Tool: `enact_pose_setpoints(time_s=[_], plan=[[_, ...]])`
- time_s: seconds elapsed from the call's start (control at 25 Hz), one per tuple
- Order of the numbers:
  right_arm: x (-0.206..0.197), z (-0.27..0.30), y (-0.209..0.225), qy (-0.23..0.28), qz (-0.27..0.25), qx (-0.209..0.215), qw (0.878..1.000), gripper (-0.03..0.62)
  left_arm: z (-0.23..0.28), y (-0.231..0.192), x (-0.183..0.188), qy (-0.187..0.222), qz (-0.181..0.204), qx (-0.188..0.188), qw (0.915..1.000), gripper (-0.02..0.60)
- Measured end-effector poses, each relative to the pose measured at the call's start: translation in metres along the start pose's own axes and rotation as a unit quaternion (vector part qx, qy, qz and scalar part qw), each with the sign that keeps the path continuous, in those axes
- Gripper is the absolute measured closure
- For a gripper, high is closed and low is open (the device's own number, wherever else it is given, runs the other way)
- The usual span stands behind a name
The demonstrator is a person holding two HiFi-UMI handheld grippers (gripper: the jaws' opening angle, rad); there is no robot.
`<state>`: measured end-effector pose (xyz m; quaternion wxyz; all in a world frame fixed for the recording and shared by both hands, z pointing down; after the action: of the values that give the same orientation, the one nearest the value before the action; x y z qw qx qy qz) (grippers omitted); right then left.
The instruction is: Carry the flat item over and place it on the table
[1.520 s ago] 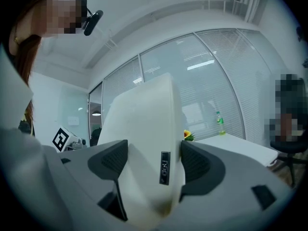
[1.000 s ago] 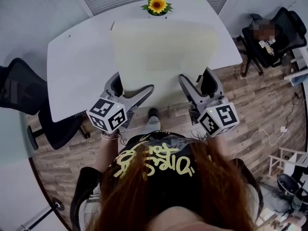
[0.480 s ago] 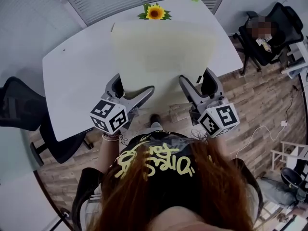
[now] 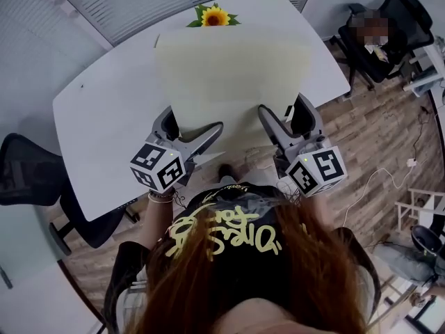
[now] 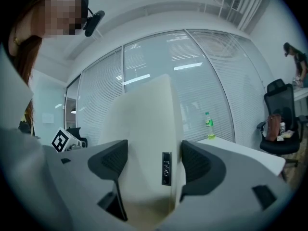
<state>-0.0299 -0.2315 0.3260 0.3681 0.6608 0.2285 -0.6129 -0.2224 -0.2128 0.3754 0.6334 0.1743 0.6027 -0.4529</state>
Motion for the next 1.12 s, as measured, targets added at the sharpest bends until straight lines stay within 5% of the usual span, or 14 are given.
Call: enact_pose_setpoints(time_s=[1.12], plan=[[-0.016, -0.034, 0.084, -0.049, 0.051, -0.025, 0.997, 0.250, 0.074, 0.042, -0.025, -0.053, -0.019, -0.007, 0.9984, 0.091]])
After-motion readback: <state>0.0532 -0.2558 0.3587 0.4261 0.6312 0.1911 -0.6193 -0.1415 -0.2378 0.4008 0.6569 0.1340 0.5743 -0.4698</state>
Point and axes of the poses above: the fingertips, and each gripper's own axes: z forward along the fingers, y to its right, x out of its top, the point moved 3 cm from there along -z, backward along the fingers, and after that the axes turned 1 degree about x, right-handed, at the moved point
